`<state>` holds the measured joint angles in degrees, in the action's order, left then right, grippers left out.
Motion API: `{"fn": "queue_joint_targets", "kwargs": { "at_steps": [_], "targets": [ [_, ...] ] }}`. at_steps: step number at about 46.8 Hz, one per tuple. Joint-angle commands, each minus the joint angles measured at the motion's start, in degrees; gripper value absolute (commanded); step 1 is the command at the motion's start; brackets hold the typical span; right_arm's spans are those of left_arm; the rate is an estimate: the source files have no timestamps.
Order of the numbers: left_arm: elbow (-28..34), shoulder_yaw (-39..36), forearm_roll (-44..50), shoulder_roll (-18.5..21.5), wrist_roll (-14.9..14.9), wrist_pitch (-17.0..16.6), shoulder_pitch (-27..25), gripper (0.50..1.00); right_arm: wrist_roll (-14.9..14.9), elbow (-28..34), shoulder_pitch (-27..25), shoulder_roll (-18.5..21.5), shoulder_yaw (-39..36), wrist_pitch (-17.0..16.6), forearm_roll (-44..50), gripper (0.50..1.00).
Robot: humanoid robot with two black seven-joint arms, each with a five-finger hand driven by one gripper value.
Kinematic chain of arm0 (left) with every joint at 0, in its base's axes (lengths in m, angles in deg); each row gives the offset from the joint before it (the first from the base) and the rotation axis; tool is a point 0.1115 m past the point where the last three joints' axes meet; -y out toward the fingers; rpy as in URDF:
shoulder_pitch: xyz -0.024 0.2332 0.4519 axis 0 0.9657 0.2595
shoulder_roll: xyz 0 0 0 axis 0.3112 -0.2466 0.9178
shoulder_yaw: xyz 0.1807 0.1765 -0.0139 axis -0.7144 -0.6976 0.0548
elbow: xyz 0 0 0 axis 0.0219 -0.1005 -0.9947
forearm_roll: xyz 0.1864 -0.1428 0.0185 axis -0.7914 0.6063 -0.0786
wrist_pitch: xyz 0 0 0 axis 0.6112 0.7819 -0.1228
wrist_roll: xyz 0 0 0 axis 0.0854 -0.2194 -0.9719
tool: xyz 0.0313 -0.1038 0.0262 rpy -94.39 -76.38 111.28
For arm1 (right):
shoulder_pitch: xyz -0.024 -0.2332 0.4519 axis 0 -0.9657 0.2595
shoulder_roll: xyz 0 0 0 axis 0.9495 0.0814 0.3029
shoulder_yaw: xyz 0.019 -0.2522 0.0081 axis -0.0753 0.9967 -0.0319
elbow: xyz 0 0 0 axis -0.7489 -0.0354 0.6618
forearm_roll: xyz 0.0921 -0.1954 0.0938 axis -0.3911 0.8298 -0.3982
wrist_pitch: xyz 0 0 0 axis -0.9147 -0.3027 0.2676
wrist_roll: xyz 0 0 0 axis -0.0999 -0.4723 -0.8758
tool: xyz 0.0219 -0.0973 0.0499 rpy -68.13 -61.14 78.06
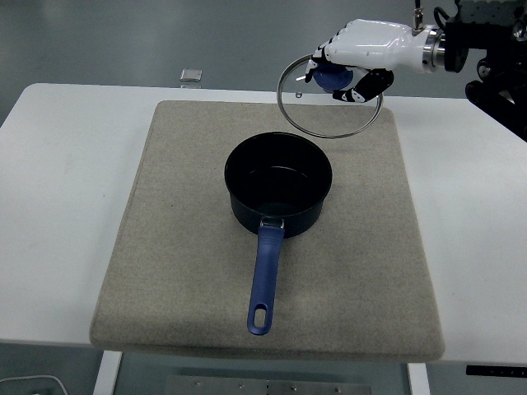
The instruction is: Lift the pot lid and place it to the right of the pot.
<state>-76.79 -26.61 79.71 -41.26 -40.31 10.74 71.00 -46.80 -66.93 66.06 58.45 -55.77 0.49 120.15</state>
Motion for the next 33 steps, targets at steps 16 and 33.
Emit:
{"fn": "queue_joint_targets", "kwargs": {
  "at_steps": [16, 33],
  "targets": [
    [0.0, 0.0, 0.0, 0.0, 0.0, 0.0, 0.0, 1.0, 0.0, 4.8, -1.9, -0.1, 3.3, 0.4, -0.6, 0.5],
    [0.0, 0.0, 0.0, 0.0, 0.0, 0.0, 0.0, 1.0, 0.0, 5.7, -3.2, -1.1, 7.0, 0.4, -0.8, 0.5]
  ]
}}
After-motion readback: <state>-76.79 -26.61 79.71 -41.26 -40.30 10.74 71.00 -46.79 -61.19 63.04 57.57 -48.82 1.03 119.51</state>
